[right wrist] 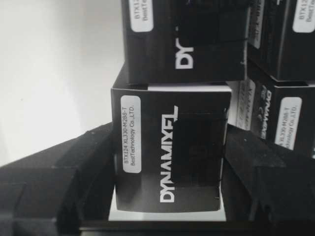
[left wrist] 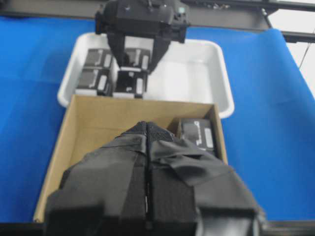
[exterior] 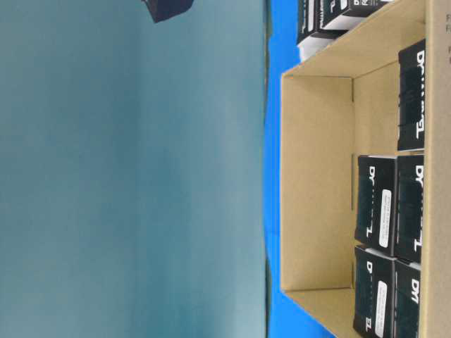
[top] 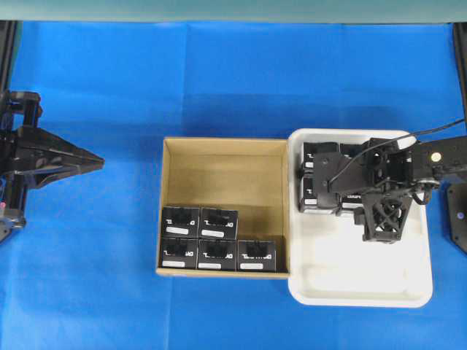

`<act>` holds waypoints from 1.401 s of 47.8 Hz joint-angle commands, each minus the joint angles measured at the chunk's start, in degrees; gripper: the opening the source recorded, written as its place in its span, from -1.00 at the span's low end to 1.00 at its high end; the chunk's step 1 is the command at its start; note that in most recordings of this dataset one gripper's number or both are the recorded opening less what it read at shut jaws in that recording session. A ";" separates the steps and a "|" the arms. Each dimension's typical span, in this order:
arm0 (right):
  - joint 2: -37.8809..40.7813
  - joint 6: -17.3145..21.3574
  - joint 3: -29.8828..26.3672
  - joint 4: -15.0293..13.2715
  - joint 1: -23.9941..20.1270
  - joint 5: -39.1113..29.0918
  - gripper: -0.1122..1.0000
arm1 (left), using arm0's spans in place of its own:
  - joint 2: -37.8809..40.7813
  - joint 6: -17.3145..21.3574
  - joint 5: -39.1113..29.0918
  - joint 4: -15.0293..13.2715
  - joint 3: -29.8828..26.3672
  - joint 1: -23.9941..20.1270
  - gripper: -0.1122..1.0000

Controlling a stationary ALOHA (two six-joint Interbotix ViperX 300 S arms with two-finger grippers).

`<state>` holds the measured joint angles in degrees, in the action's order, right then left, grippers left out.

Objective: Pick the box from inside the cardboard box.
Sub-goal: 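Lower the box into the tray beside the other black boxes, then open the right gripper and raise it away from the tray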

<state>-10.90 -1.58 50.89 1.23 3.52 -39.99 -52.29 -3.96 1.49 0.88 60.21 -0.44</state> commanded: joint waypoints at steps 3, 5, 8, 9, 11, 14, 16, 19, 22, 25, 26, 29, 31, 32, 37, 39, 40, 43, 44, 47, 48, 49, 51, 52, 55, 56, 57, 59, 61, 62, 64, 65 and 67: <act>0.26 0.09 -0.26 -0.09 0.53 0.35 0.30 | 0.26 0.00 0.26 0.09 -0.79 -0.09 -0.92; 0.26 0.09 -0.26 -0.09 0.70 0.26 0.30 | 0.26 0.00 0.26 0.09 -0.70 -0.09 -0.92; 0.18 0.00 -0.26 -0.09 0.70 0.26 0.30 | 0.26 0.00 0.26 0.09 -0.79 -0.09 -0.92; 0.18 0.09 -0.35 -0.09 0.70 0.35 0.30 | 0.26 0.00 0.26 0.09 -0.79 0.00 -0.92; 0.26 0.09 -0.35 -0.09 0.70 0.35 0.30 | 0.18 0.00 0.35 0.09 -0.79 -0.09 -0.92; 0.18 0.09 -0.44 -0.09 0.70 0.35 0.33 | 0.18 0.00 0.26 0.09 -0.79 -0.09 -0.92; 0.18 0.09 -0.44 -0.09 0.70 0.35 0.44 | 0.18 0.00 0.26 0.09 -0.79 -0.09 -0.92; 0.18 0.00 -0.35 -0.09 0.70 0.35 0.71 | 0.26 0.00 0.26 0.09 -0.79 0.00 -0.92; 0.26 0.09 -0.44 -0.09 0.70 0.35 0.85 | 0.26 0.00 0.35 0.09 -0.79 0.00 -0.92; 0.18 0.09 -0.44 -0.09 0.62 0.35 0.86 | 0.18 0.00 0.26 0.18 -0.79 -0.09 -0.92; 0.26 0.09 -0.53 -0.09 0.62 0.35 0.85 | 0.18 0.00 0.35 0.09 -0.79 -0.09 -0.92; 0.18 0.18 -0.53 -0.09 0.70 0.35 0.83 | 0.18 0.00 0.26 0.09 -0.79 0.00 -0.92; 0.18 0.18 -0.53 -0.09 0.70 0.35 0.83 | 0.18 0.00 0.35 0.09 -0.79 0.00 -0.92; 0.09 0.18 -0.53 -0.09 0.70 0.35 0.83 | 0.18 0.00 0.26 0.09 -0.79 0.00 -0.92; -0.44 0.26 -0.70 -0.09 0.70 0.09 0.83 | 0.18 -0.09 0.26 0.09 -0.88 0.00 -0.92; -0.97 0.26 -1.14 -0.09 0.70 -0.35 0.83 | 0.18 -0.09 0.35 0.09 -0.88 0.00 -0.92; -1.32 0.26 -1.32 -0.09 0.70 -0.70 0.83 | 0.18 -0.09 0.35 0.09 -0.88 0.00 -0.92; -2.37 0.26 -2.11 -0.09 0.70 -2.11 0.83 | 0.18 -0.09 0.26 0.09 -0.88 0.00 -0.92; -2.72 0.26 -2.37 -0.09 0.70 -2.64 0.83 | 0.18 -0.09 0.35 0.18 -0.88 0.00 -0.92; -4.22 0.26 -3.34 -0.09 0.88 -4.57 0.83 | 0.18 -0.09 0.35 0.09 -0.88 0.00 -0.92; -4.75 0.26 -3.78 -0.09 0.88 -5.19 0.83 | 0.18 -0.09 0.26 0.09 -0.88 0.00 -0.92; -5.27 0.26 -4.13 -0.09 0.97 -5.89 0.83 | 0.18 -0.09 0.26 0.09 -0.88 0.00 -0.92; -6.86 0.26 -5.01 -0.09 1.05 -7.65 0.83 | 0.18 0.00 0.35 0.09 -0.88 0.00 -0.92; -7.47 0.26 -5.45 -0.09 1.05 -8.35 0.83 | 0.18 0.00 0.26 0.09 -0.88 0.00 -0.92; -9.49 0.26 -6.77 -0.09 1.05 -10.11 0.83 | 0.18 0.00 0.26 0.09 -0.88 0.00 -0.92; -10.20 0.26 -7.12 -0.09 1.05 -10.46 0.83 | 0.18 0.00 0.26 0.09 -0.79 0.00 -0.92; -10.99 0.26 -7.56 -0.09 1.05 -10.90 0.83 | 0.18 0.00 0.35 0.09 -0.88 -0.09 -0.92; -12.39 0.26 -8.26 -0.09 1.14 -11.43 0.83 | 0.18 0.00 0.26 0.09 -0.88 0.00 -0.92; -13.89 0.26 -8.79 -0.09 1.14 -11.43 0.83 | 0.18 0.00 0.26 0.09 -0.79 0.00 -0.92; -14.85 0.26 -8.88 -0.09 1.14 -11.34 0.83 | 0.18 0.00 0.26 0.09 -0.88 0.00 -0.92; -16.35 0.26 -9.05 -0.09 1.32 -10.90 0.83 | 0.18 0.00 0.26 0.09 -0.79 0.00 -0.92; -17.05 0.26 -8.96 -0.09 1.58 -10.55 0.83 | 0.18 0.00 0.26 0.18 -0.79 0.00 -0.92; -18.46 0.26 -8.70 -0.09 1.85 -9.84 0.83 | 0.18 0.00 0.26 0.18 -0.79 0.00 -0.92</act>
<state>-27.07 -1.41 42.89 1.23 4.75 -50.89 -52.29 -3.96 1.49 0.88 60.21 -0.44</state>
